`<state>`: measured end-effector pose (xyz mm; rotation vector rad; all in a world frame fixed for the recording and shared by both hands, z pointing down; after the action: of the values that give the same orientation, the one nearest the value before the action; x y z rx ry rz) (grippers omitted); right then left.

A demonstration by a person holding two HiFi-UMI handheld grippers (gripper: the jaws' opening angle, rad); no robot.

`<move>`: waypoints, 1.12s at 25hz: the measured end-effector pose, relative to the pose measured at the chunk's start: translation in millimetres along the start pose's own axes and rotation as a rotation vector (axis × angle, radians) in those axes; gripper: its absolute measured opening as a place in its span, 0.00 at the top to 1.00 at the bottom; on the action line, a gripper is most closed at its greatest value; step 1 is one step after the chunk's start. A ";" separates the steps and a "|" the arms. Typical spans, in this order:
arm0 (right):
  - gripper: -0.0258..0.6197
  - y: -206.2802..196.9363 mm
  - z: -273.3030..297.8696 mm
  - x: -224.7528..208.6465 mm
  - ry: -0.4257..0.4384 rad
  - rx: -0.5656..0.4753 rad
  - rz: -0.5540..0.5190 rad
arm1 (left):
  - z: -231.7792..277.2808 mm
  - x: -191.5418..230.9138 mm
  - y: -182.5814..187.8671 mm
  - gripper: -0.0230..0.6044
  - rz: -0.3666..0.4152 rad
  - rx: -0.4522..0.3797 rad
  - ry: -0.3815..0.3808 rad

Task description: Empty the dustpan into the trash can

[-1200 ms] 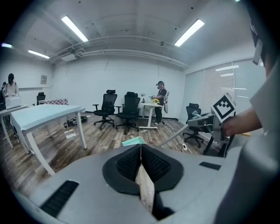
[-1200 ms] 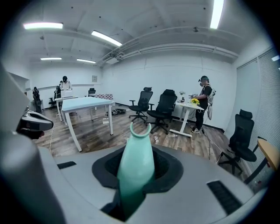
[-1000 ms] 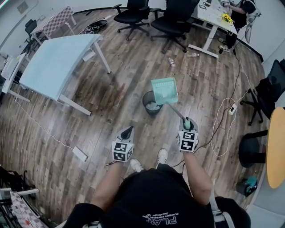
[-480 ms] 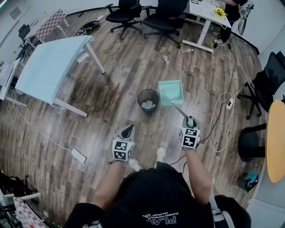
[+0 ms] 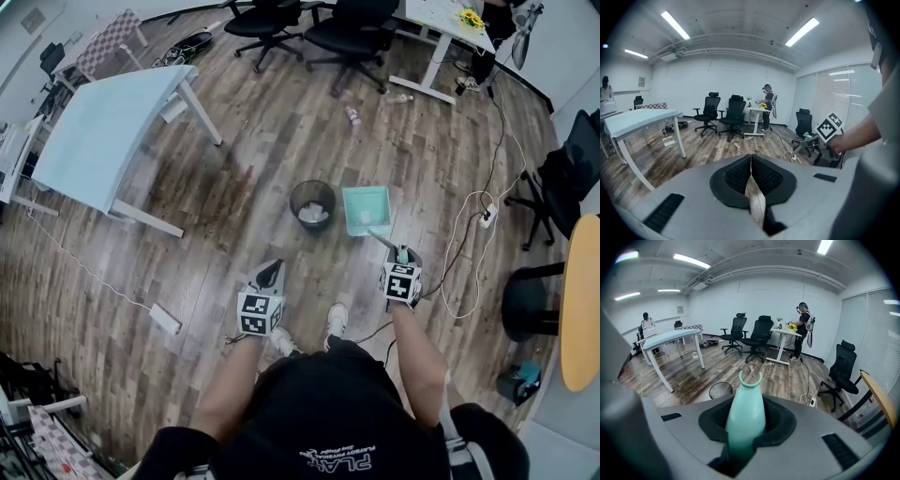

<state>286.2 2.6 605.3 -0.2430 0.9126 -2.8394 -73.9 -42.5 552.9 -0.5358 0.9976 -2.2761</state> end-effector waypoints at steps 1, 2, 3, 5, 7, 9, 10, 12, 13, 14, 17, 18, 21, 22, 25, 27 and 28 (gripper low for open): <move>0.81 -0.8 7.1 -0.5 0.003 0.018 0.009 | 1.3 1.0 -0.4 0.93 -0.002 0.004 0.002; 0.81 -1.3 13.7 -0.6 0.006 0.036 0.019 | 2.7 2.2 -0.9 0.93 -0.004 0.008 0.005; 0.81 -1.3 20.0 -0.2 0.010 0.051 0.025 | 4.0 3.3 -1.6 0.93 -0.006 0.010 0.007; 0.81 -1.7 30.9 1.3 0.016 0.077 0.026 | 6.6 4.5 -2.3 0.93 -0.013 0.015 0.013; 0.81 -3.5 39.7 2.6 0.023 0.105 0.022 | 10.0 3.6 -0.6 0.93 -0.019 0.018 0.015; 0.81 -6.3 47.7 4.1 0.030 0.136 0.019 | 14.5 3.0 2.9 0.93 -0.020 0.018 0.014; 0.81 -7.6 51.4 5.3 0.032 0.152 0.017 | 16.4 3.4 4.8 0.93 -0.020 0.017 0.013; 0.81 -9.1 59.0 7.4 0.032 0.170 0.013 | 19.8 5.0 7.9 0.93 -0.020 0.019 0.014; 0.81 -9.9 62.9 8.4 0.034 0.179 0.015 | 21.7 6.1 9.0 0.93 -0.021 0.019 0.015; 0.81 -11.1 67.0 9.3 0.036 0.194 0.018 | 24.0 7.2 10.0 0.93 -0.023 0.017 0.016; 0.81 -14.1 80.4 9.9 0.030 0.231 0.026 | 31.0 10.6 13.9 0.93 -0.031 0.012 0.022; 0.81 -14.3 85.6 10.3 0.034 0.234 0.026 | 32.8 12.0 15.1 0.93 -0.035 0.013 0.026; 0.81 -14.3 101.0 12.0 0.043 0.258 0.012 | 37.5 17.4 16.4 0.93 -0.052 0.021 0.041; 0.81 -12.8 105.5 13.0 0.046 0.263 0.008 | 39.3 19.0 16.6 0.93 -0.054 0.026 0.045; 0.81 -7.8 120.7 16.1 0.053 0.283 0.005 | 46.9 22.1 20.0 0.93 -0.055 0.036 0.053; 0.81 -6.0 130.3 17.8 0.052 0.298 -0.002 | 52.4 23.1 25.2 0.93 -0.061 0.030 0.053; 0.81 -5.5 134.0 18.5 0.052 0.307 -0.005 | 55.1 23.2 28.0 0.93 -0.063 0.027 0.052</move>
<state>294.3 -72.0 718.0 -0.1338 0.4728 -2.9489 -50.1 -101.7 569.6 -0.5050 0.9860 -2.3669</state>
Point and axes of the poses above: the fingertips, and each gripper's own axes: z forward along the fingers, x to its left, y out of its top, the point moved 9 cm from there along -z, backward along the fingers, and after that the axes turned 11 degrees about x, right-handed, at the moved point
